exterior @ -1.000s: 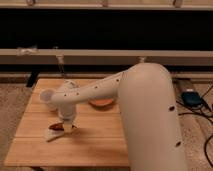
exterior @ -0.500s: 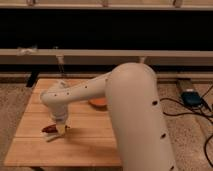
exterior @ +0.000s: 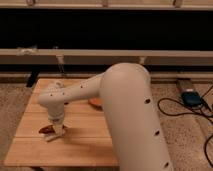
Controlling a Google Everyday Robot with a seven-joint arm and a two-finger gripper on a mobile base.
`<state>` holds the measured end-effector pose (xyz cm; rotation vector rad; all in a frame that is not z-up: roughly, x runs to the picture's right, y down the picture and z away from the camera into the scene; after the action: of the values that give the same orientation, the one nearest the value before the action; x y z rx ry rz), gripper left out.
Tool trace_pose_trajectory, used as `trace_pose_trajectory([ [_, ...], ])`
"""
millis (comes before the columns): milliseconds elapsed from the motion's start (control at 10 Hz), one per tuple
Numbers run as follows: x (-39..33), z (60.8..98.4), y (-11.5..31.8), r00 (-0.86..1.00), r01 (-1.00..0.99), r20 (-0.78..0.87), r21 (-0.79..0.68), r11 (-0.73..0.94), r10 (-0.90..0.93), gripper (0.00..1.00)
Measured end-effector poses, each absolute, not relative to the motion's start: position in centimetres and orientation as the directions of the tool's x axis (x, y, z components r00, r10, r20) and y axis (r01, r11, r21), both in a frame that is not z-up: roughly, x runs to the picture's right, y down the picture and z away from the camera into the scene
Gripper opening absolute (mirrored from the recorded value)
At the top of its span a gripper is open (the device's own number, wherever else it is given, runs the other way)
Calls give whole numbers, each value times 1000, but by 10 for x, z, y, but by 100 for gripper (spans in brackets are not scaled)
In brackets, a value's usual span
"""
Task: Place the pepper on the white sponge
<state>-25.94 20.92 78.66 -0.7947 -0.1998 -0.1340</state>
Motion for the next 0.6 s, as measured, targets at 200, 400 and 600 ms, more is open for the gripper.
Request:
trace_pose_trajectory([
  [200, -261, 787, 208, 971, 199, 234, -694, 692, -46, 75],
  [400, -264, 785, 209, 969, 206, 241, -694, 690, -47, 80],
  [600, -267, 782, 211, 967, 214, 249, -696, 686, -49, 80],
])
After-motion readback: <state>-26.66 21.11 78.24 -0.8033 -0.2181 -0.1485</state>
